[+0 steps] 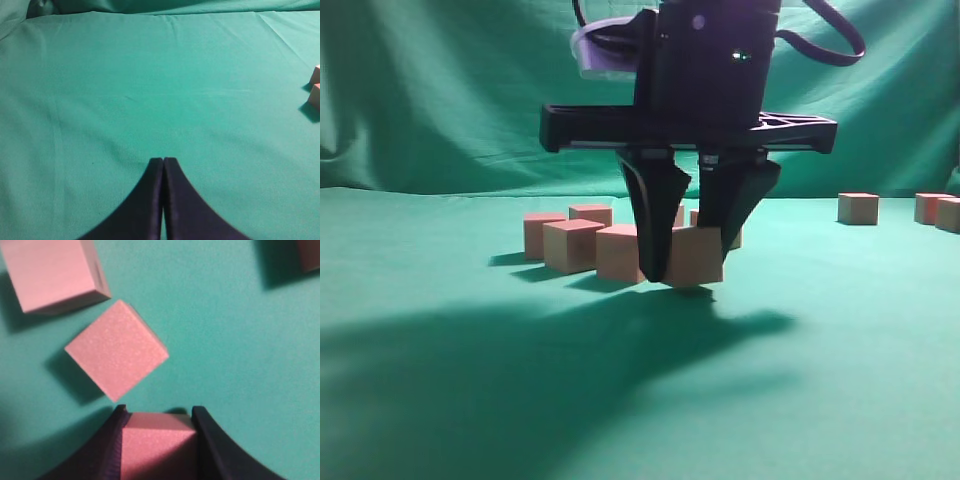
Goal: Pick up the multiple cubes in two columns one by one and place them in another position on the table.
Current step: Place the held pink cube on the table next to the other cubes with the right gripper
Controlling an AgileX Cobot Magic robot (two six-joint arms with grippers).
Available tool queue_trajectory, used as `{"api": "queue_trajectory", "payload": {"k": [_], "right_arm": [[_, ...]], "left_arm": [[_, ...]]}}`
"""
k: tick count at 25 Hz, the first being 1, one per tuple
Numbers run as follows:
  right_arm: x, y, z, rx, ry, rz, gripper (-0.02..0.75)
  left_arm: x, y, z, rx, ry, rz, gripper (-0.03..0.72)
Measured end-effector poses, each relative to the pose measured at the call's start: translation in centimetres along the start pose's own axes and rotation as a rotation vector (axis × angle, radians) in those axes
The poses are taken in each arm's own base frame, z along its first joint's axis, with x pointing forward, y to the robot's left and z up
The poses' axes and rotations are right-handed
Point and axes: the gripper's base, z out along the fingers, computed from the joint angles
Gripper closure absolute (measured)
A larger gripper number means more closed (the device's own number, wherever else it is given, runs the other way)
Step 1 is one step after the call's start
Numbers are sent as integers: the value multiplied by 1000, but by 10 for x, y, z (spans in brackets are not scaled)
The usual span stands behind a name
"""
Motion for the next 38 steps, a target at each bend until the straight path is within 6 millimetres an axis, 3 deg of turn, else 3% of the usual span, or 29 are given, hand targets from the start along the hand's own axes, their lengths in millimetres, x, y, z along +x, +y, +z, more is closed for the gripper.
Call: {"api": "queue_trajectory", "payload": {"k": [36, 38], "right_arm": [[-1, -2, 5, 31, -2, -23, 466], [0, -2, 5, 32, 0, -23, 357]], "left_arm": [[0, 0, 0, 0, 0, 0, 688], [0, 0, 0, 0, 0, 0, 688]]}}
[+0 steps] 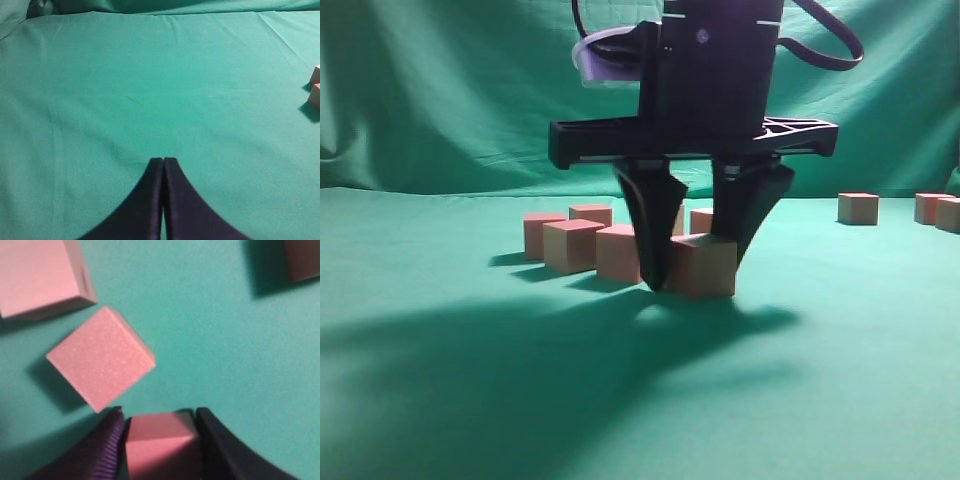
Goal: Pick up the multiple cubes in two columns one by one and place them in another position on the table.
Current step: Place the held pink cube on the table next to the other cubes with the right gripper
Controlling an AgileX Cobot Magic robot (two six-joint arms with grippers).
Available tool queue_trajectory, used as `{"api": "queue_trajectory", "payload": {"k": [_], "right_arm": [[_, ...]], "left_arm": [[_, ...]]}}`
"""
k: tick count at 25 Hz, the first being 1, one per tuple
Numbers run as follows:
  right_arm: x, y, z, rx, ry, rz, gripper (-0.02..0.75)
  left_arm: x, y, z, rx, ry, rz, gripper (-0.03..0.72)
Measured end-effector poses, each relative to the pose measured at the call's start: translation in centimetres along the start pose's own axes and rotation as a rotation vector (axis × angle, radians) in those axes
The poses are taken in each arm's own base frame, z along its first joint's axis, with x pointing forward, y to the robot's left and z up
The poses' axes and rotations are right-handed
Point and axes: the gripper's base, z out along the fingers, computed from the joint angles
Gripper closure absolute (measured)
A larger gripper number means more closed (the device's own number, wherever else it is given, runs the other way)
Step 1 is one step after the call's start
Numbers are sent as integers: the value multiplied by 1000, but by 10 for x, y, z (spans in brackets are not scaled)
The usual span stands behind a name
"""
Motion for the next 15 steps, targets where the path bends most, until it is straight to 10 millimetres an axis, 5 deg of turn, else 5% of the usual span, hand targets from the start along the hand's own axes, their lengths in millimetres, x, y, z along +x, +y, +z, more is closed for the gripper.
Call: {"api": "queue_trajectory", "payload": {"k": [5, 10, 15], "right_arm": [[1, -1, -1, 7, 12, 0, 161], [0, -4, -24, 0, -22, 5, 166], [1, -15, -75, 17, -93, -58, 140]], "left_arm": [[0, 0, 0, 0, 0, 0, 688], [0, 0, 0, 0, 0, 0, 688], [0, 0, 0, 0, 0, 0, 688]]}}
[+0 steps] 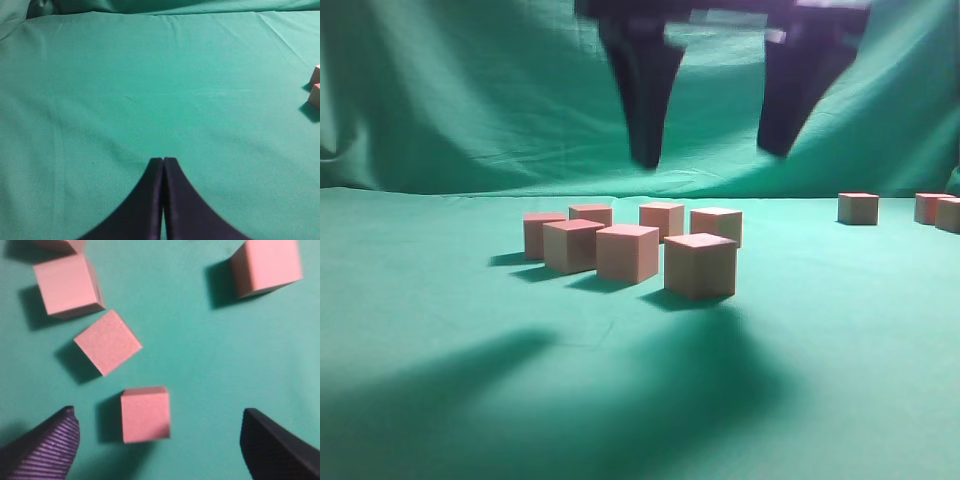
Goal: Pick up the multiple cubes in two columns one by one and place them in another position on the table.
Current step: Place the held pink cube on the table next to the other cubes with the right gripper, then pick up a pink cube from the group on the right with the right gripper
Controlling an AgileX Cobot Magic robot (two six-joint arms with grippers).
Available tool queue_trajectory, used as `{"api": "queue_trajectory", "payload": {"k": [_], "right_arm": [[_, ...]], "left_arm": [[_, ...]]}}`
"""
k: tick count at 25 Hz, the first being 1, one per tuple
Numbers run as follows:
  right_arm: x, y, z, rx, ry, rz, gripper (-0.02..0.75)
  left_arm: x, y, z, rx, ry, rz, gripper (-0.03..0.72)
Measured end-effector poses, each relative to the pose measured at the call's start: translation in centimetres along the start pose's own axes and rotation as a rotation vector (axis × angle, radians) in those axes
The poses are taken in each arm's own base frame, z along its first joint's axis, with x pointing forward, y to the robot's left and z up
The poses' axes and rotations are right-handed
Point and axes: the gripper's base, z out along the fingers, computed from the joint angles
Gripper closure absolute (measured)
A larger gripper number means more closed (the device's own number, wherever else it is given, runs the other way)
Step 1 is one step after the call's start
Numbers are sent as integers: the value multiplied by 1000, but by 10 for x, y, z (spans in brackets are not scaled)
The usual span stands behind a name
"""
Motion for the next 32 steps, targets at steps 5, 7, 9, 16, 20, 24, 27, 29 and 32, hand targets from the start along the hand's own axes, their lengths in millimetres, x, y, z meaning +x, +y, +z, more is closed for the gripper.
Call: {"api": "queue_trajectory", "payload": {"k": [5, 7, 9, 16, 20, 24, 27, 29, 32], "right_arm": [[-4, -21, -76, 63, -146, -32, 140], [-1, -34, -109, 86, -222, -15, 140], [4, -51, -135, 102, -281, 27, 140], [34, -124, -184, 229, -344, 273, 140], [43, -153, -186, 272, -315, 375, 140], [41, -172, -171, 259, -246, 408, 140], [33, -186, -149, 262, -181, 417, 198], [30, -195, -133, 262, -130, 426, 198], [26, -211, -107, 242, -67, 459, 198]], "left_arm": [[0, 0, 0, 0, 0, 0, 688], [0, 0, 0, 0, 0, 0, 688], [0, 0, 0, 0, 0, 0, 688], [0, 0, 0, 0, 0, 0, 688], [0, 0, 0, 0, 0, 0, 688], [0, 0, 0, 0, 0, 0, 688], [0, 0, 0, 0, 0, 0, 688], [0, 0, 0, 0, 0, 0, 688], [0, 0, 0, 0, 0, 0, 688]]}}
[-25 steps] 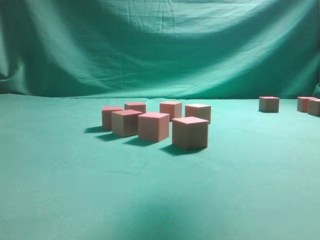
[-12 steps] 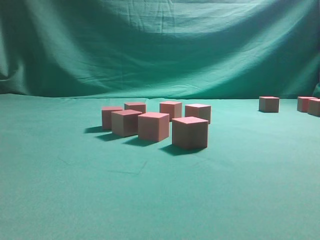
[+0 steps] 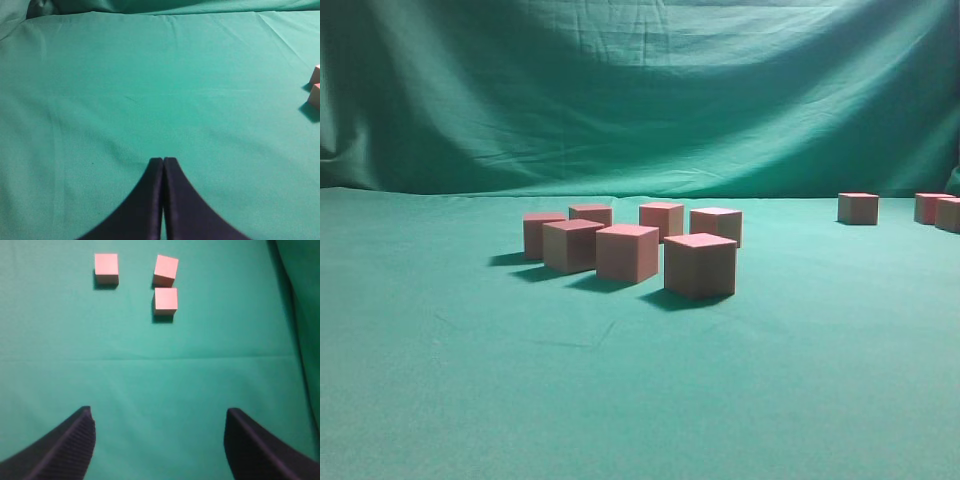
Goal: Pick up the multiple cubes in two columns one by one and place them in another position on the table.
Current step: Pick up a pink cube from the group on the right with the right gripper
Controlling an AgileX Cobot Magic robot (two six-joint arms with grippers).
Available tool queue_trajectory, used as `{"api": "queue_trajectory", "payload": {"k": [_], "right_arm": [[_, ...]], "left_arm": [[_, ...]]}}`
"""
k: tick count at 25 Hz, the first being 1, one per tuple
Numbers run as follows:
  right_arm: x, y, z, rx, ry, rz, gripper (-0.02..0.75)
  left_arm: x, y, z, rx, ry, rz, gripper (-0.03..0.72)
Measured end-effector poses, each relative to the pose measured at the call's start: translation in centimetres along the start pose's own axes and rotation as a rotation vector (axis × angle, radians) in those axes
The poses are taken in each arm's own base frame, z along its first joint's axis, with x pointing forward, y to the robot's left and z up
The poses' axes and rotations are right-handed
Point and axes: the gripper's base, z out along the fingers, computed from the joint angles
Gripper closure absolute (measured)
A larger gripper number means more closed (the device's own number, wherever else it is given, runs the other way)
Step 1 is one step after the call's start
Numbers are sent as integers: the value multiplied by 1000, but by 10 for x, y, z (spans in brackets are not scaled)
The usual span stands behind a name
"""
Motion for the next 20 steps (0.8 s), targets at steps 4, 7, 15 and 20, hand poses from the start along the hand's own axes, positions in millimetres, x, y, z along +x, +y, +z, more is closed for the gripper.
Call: {"api": "queue_trajectory", "payload": {"k": [4, 7, 15, 20], "right_arm": [[-10, -14, 39, -71, 83, 53, 198], [-23, -35, 68, -151, 128, 125, 198], [-62, -66, 136, -193, 108, 69, 198], [-72, -58, 178, -222, 129, -26, 198]], "left_arm": [[0, 0, 0, 0, 0, 0, 688], [0, 0, 0, 0, 0, 0, 688], [0, 0, 0, 0, 0, 0, 688], [0, 0, 0, 0, 0, 0, 688]]}}
